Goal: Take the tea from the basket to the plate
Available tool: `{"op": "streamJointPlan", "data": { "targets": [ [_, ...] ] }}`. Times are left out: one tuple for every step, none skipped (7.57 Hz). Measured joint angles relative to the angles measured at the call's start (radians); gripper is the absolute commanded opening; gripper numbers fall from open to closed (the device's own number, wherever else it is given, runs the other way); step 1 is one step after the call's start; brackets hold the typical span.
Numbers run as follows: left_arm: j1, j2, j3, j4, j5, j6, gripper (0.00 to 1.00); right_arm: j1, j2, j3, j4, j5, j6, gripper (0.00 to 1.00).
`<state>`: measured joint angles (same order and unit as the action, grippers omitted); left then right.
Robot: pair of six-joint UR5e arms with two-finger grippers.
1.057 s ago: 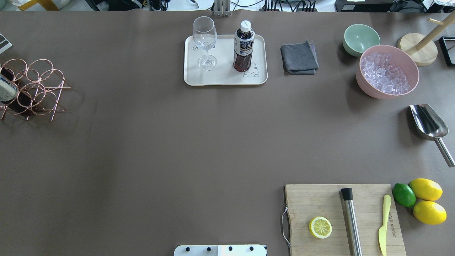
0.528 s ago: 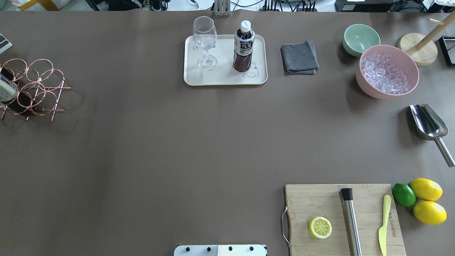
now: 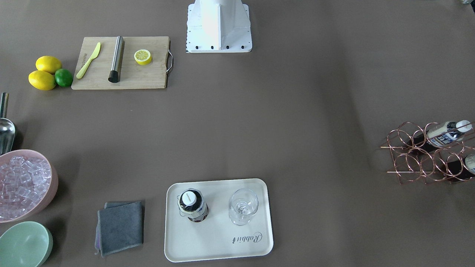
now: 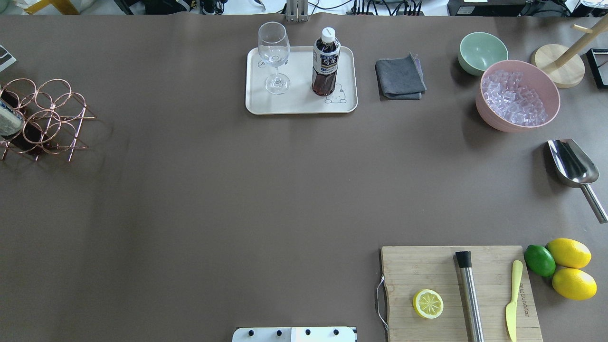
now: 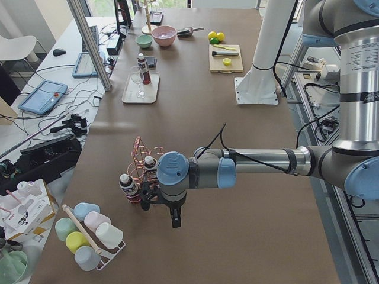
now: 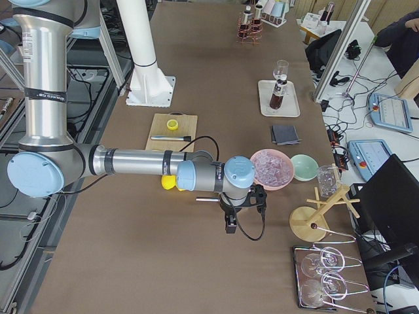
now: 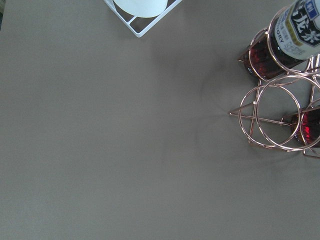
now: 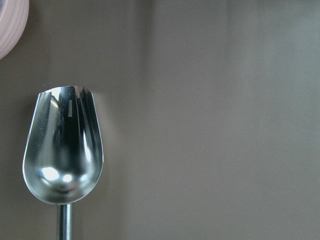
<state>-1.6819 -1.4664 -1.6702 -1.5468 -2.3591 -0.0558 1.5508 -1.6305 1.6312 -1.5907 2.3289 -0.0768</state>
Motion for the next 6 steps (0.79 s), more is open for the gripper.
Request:
{"op": "streamJointPlan", "data": {
  "targets": [
    [0.0, 0.0, 0.002, -0.004, 0.0, -0.001, 0.98, -0.001, 0.006, -0.003, 0.0, -0.004, -0.001, 1.0],
    [0.0, 0.0, 0.001, -0.005, 0.0, -0.002, 0.98, -0.001, 0.009, -0.004, 0.0, -0.009, -0.001, 1.0],
    [0.0, 0.0, -0.003, -0.005, 0.0, -0.003, 0.98, -0.001, 0.01, -0.005, 0.0, -0.011, -0.001, 1.0],
    [-0.002, 0.0, -0.006, -0.003, 0.0, -0.003, 0.98, -0.001, 0.01, -0.005, 0.0, -0.012, -0.001, 1.0],
    [-0.004, 0.001, -0.007, -0.001, 0.0, -0.003, 0.98, -0.001, 0.012, -0.004, 0.0, -0.012, -0.001, 1.0],
    [-0.006, 0.002, -0.007, 0.0, 0.0, -0.004, 0.98, -0.001, 0.015, -0.004, 0.0, -0.013, -0.001, 1.0]
  ]
}}
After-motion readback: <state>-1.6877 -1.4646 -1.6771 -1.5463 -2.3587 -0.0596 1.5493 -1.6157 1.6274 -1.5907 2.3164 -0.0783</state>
